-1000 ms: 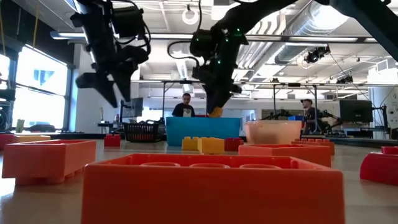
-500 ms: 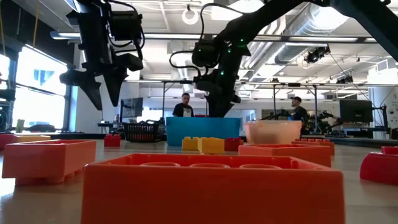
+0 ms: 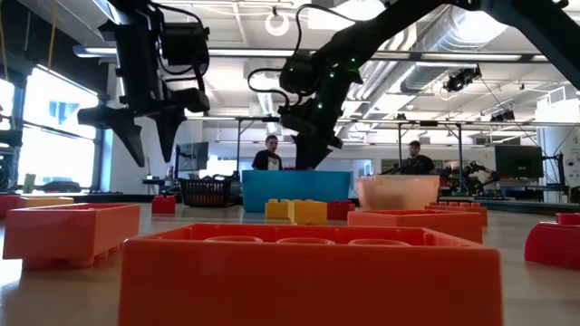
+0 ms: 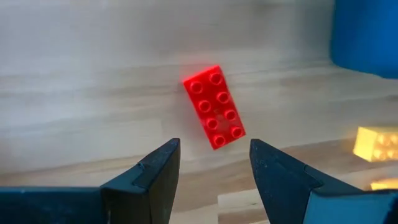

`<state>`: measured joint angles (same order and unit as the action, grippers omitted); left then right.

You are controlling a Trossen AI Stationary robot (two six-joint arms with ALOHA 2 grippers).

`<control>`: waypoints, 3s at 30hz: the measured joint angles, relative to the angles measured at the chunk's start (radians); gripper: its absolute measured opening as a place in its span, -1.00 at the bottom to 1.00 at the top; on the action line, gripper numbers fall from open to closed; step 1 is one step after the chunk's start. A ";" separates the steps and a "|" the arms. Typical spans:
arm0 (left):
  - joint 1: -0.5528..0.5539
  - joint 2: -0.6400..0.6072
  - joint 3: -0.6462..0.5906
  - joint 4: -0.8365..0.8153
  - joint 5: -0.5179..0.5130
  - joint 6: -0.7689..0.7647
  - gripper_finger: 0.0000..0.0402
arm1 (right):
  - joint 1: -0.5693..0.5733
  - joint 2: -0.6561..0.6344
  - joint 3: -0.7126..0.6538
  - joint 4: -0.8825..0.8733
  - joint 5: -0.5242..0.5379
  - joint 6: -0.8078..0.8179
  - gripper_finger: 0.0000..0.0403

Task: Sort & place blocks by color
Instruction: Put the yellow game piece into the blue bin, then put the red game piece into the orange bin

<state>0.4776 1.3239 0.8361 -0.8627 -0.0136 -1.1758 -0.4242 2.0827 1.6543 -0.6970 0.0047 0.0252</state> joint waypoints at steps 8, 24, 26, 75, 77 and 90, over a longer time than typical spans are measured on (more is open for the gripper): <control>-0.043 0.099 0.000 0.102 -0.013 -0.141 -0.09 | -0.035 0.000 0.000 0.012 0.017 -0.116 -0.49; -0.042 0.239 0.000 0.135 -0.028 -0.235 -0.09 | -0.040 0.000 0.000 0.030 0.001 -0.254 -0.13; -0.042 0.252 0.001 0.138 -0.029 -0.236 -0.09 | -0.040 0.000 0.000 0.030 -0.002 -0.255 -0.13; -0.046 0.070 -0.001 0.188 0.193 0.709 -0.65 | 0.020 -0.001 0.000 0.107 -0.580 0.182 -0.14; -0.046 0.053 -0.001 0.188 0.222 0.743 -0.65 | 0.044 -0.001 0.000 0.138 -0.587 0.206 -0.14; -0.050 -0.035 0.001 0.187 0.395 0.929 -0.64 | 0.195 -0.002 0.088 0.246 -0.534 0.112 -0.14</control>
<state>0.4278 1.2893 0.8371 -0.6762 0.3813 -0.2463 -0.2294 2.0811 1.7424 -0.4507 -0.5292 0.1372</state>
